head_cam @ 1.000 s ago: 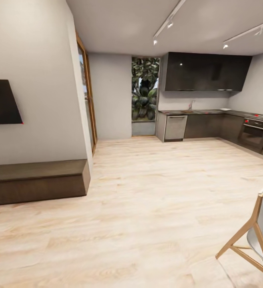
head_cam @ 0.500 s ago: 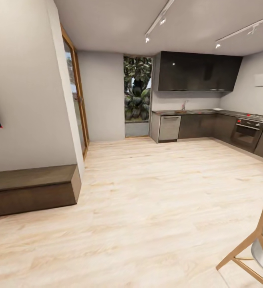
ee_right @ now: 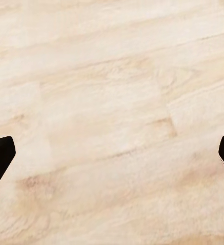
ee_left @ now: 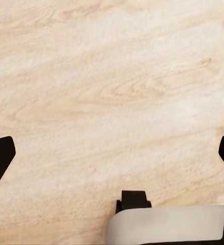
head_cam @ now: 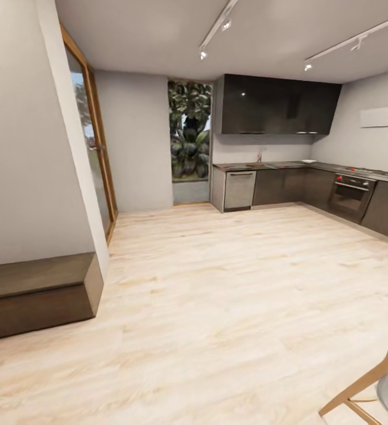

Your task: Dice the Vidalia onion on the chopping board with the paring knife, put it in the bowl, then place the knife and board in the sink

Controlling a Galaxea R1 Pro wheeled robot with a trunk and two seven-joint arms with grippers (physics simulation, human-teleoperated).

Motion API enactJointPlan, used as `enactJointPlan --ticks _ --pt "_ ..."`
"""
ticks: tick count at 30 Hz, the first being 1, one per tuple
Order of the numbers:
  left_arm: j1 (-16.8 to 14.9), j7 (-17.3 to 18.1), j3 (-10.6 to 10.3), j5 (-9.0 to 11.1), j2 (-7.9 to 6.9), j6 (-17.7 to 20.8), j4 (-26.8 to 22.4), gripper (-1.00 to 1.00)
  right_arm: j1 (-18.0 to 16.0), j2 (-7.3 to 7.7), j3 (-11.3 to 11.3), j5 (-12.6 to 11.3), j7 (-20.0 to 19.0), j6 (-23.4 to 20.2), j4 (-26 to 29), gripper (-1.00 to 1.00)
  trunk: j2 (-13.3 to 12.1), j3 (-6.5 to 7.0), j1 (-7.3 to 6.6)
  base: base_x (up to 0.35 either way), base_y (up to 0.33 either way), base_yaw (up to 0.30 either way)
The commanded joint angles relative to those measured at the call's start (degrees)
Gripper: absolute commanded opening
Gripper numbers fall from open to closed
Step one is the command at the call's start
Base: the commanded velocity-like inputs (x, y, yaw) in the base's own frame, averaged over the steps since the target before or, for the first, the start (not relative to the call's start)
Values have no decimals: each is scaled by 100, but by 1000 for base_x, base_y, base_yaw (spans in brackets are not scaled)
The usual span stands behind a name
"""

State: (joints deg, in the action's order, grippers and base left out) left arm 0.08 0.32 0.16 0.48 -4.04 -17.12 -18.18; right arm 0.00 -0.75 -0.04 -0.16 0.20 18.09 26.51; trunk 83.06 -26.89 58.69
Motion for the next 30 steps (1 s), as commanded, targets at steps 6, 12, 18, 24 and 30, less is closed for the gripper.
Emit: enactJointPlan --ticks 6,12,18,24,30 --pt "1 4 1 5 -1 -11 -11 100 0 -4 1 -1 4 11 3 100 2 -4 3 317 0 -103" --pt "1 3 1 5 -1 -12 -3 100 0 -4 3 -2 4 11 3 100 2 -4 3 317 0 -90" --pt "1 3 1 5 -1 -10 4 100 0 -4 4 -2 5 11 3 100 2 -4 3 317 0 -83" --pt "1 3 1 5 -1 -10 -1 100 -1 -4 4 -1 3 11 3 100 2 -4 3 317 0 -81" --pt "1 3 1 5 -1 -10 -1 100 0 -4 3 0 3 11 3 100 2 -4 3 317 0 -70"
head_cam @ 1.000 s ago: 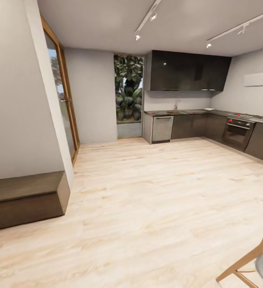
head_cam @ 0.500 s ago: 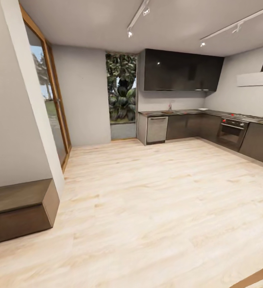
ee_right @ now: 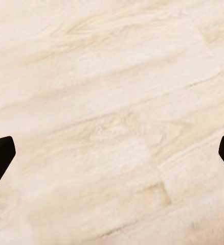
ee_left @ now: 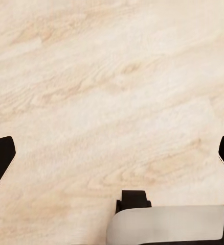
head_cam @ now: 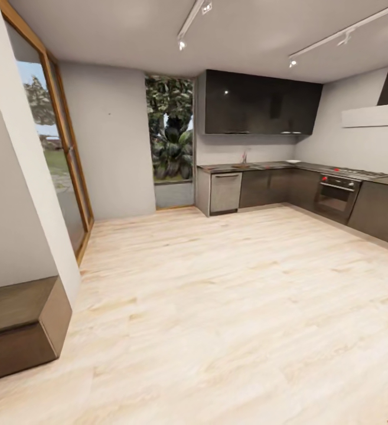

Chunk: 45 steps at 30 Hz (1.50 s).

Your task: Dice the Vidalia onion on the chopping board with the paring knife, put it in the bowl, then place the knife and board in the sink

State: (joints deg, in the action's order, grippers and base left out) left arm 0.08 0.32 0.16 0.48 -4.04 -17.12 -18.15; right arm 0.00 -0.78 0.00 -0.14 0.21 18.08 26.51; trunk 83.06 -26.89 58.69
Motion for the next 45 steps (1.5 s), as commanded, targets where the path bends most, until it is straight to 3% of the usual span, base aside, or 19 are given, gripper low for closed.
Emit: enactJointPlan --ticks 1,29,45 --pt "1 3 1 5 -1 -11 -4 100 0 -1 0 -2 3 11 3 100 2 -4 4 317 0 -52" --pt "1 3 1 5 -1 -11 -2 100 0 -1 0 -4 -1 11 3 100 2 -4 4 317 0 -8" --pt "1 3 1 5 -1 -11 5 100 0 -1 0 -4 -2 11 3 100 2 -4 4 317 0 -103"
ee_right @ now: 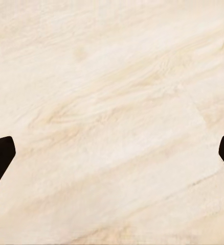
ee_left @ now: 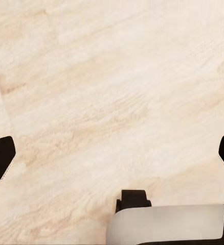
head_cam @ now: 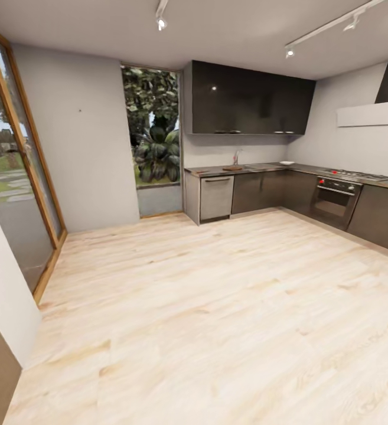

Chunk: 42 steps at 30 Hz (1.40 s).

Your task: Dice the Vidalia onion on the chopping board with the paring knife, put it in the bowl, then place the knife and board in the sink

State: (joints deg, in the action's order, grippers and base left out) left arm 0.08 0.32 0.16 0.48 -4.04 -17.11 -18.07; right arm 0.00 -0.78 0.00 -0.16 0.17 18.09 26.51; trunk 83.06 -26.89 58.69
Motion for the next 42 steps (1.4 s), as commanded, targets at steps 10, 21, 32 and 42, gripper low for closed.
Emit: enactJointPlan --ticks 10,21,32,42 --pt "1 3 1 5 -1 -12 -4 100 0 -1 -4 -2 2 11 3 100 2 -4 4 317 0 -118" --pt "1 3 1 5 -1 -12 -4 100 0 -1 -1 -2 3 11 3 100 2 -4 4 317 0 -118" --pt "1 3 1 3 -1 -12 -4 100 0 -1 -1 -2 5 11 3 100 2 -4 4 317 0 -117" --pt "1 3 1 5 -1 -12 -4 100 0 -1 0 -1 4 11 3 100 2 -4 4 317 0 -116"
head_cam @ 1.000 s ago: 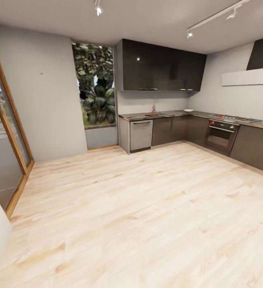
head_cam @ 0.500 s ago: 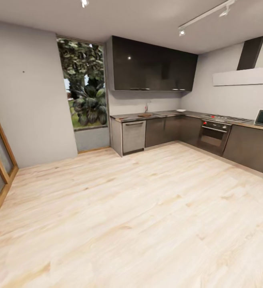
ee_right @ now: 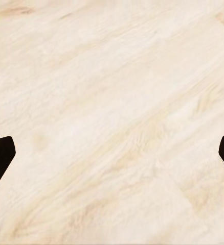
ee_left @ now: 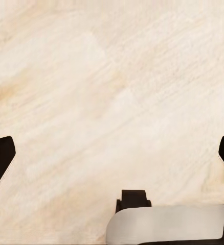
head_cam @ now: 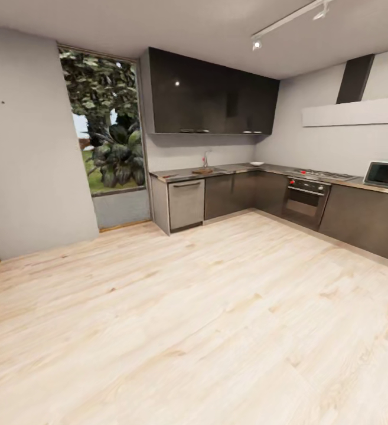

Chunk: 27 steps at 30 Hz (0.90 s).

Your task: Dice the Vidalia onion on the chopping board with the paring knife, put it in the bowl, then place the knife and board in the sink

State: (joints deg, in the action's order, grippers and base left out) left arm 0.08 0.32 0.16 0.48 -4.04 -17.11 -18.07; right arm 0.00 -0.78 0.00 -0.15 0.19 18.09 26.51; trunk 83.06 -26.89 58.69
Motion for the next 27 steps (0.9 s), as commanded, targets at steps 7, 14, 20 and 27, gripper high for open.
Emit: enactJointPlan --ticks 7,14,20,27 --pt "1 3 1 2 -1 -12 -4 100 0 -1 -1 2 2 11 3 100 2 -4 4 317 0 -116" --pt "1 3 1 5 -1 -12 2 100 0 -1 -2 5 1 11 3 100 2 -4 4 317 0 -114" --pt "1 3 1 1 -1 -12 5 100 0 -1 -6 -2 -1 11 3 100 2 -4 4 317 0 -111" --pt "1 3 1 5 -1 -12 5 100 0 -1 -1 -2 0 11 3 100 2 -4 4 317 0 -115"
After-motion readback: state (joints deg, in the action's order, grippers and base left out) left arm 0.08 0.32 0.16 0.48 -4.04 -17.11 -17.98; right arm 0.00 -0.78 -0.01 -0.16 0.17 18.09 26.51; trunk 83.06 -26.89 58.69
